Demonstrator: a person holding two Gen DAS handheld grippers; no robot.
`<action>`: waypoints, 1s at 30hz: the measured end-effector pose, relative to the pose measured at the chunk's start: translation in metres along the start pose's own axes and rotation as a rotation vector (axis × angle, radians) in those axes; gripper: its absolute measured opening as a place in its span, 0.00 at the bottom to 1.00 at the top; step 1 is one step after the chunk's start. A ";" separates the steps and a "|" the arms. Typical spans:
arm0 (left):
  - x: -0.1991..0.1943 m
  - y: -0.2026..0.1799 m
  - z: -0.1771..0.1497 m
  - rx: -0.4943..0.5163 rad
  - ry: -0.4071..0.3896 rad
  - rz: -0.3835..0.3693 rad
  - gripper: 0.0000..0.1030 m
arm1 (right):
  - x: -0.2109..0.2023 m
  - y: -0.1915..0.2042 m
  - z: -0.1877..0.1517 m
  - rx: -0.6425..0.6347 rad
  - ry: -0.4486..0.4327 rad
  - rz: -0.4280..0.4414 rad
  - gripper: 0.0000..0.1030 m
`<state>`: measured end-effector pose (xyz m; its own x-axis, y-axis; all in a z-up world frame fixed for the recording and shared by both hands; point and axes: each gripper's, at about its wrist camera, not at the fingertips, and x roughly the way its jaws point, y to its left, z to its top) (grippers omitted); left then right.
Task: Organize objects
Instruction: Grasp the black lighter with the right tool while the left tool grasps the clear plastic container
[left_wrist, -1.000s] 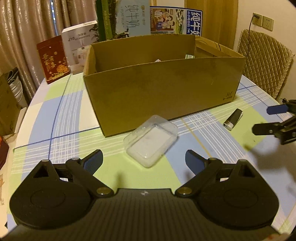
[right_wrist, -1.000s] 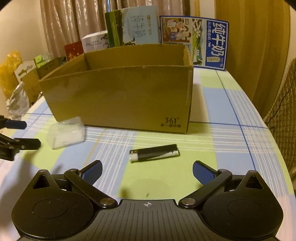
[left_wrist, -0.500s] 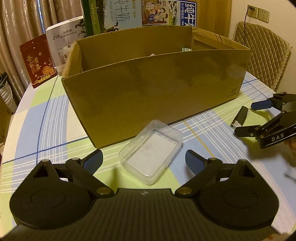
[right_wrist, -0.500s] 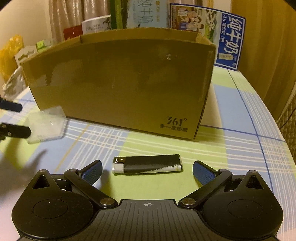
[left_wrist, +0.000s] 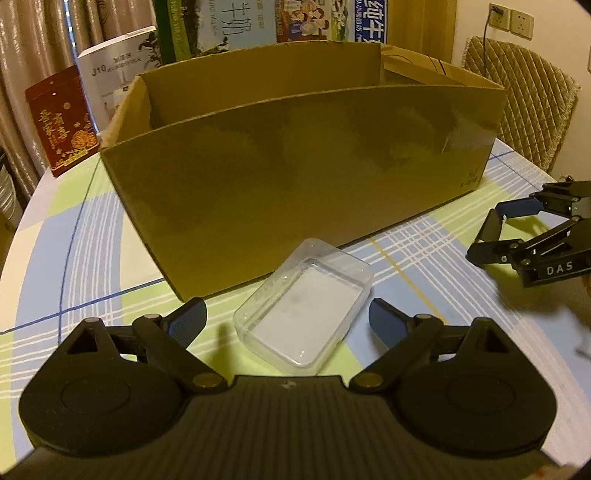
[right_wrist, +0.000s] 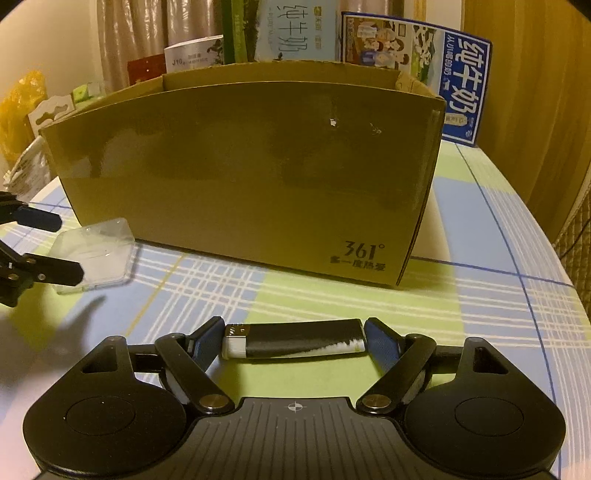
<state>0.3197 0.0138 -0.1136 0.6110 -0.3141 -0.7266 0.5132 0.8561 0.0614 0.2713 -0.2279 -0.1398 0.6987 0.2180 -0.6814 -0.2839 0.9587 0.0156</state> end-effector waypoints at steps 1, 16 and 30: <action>0.002 0.000 0.000 0.004 0.006 -0.003 0.88 | -0.001 0.001 0.000 0.003 0.003 0.003 0.77; -0.017 -0.033 -0.010 -0.067 0.097 -0.083 0.65 | -0.038 0.003 0.004 0.101 0.031 0.043 0.77; -0.002 -0.052 -0.006 0.015 0.113 -0.088 0.55 | -0.043 0.012 -0.002 0.119 0.049 0.065 0.77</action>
<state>0.2885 -0.0277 -0.1197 0.4921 -0.3386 -0.8020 0.5711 0.8209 0.0038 0.2364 -0.2262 -0.1112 0.6477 0.2741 -0.7109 -0.2461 0.9583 0.1453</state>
